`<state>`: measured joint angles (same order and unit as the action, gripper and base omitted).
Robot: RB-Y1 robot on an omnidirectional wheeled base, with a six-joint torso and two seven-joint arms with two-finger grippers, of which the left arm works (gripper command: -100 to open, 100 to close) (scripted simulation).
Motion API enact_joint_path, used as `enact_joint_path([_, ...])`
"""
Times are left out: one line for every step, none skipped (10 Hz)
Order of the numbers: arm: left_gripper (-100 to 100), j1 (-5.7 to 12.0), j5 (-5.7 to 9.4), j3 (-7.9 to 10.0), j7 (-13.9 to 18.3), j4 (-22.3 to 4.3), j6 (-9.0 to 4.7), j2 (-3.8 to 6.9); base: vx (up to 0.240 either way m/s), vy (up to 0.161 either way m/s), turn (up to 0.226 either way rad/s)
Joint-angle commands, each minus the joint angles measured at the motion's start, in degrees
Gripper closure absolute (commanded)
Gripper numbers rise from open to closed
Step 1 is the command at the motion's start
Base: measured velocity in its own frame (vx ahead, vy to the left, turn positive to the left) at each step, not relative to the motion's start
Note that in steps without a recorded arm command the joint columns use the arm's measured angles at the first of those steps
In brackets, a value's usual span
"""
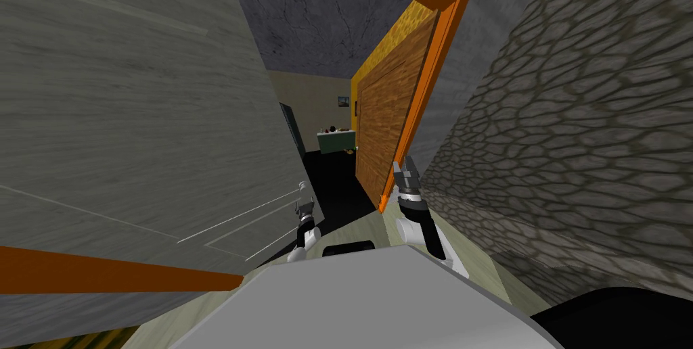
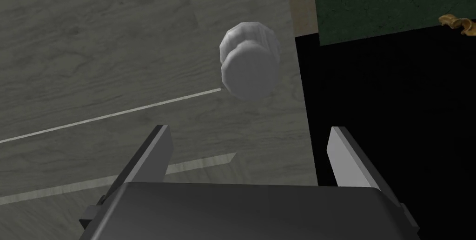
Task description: Push the door open
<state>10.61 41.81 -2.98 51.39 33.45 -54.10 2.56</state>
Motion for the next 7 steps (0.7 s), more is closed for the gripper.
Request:
enact_joint_path([-100, 0.28, 1.28, -0.46, 2.8, -0.2, -0.23, -0.22, -0.031, 0.005, -0.021])
enact_joint_path([-100, 0.45, 2.01, -0.73, 4.4, -0.3, -0.37, -0.35, -0.031, 0.007, -0.019])
enact_joint_path([-100, 0.61, 2.74, -0.99, 5.9, -0.4, -0.5, -0.48, -0.029, 0.005, -0.021])
enact_joint_path([-100, 0.77, 3.48, -1.26, 7.5, -0.6, -0.64, -0.61, -0.031, 0.002, -0.017])
enact_joint_path([-100, 0.85, 3.84, -1.39, 8.4, -0.6, -0.7, -0.68, -0.025, 0.003, -0.008])
enact_joint_path([-100, 1.02, 4.57, -1.65, 10.0, -0.7, -0.84, -0.82, -0.023, 0.004, -0.012])
enact_joint_path([-100, 1.1, 4.94, -1.79, 10.9, -0.8, -0.9, -0.9, -0.022, 0.003, -0.015])
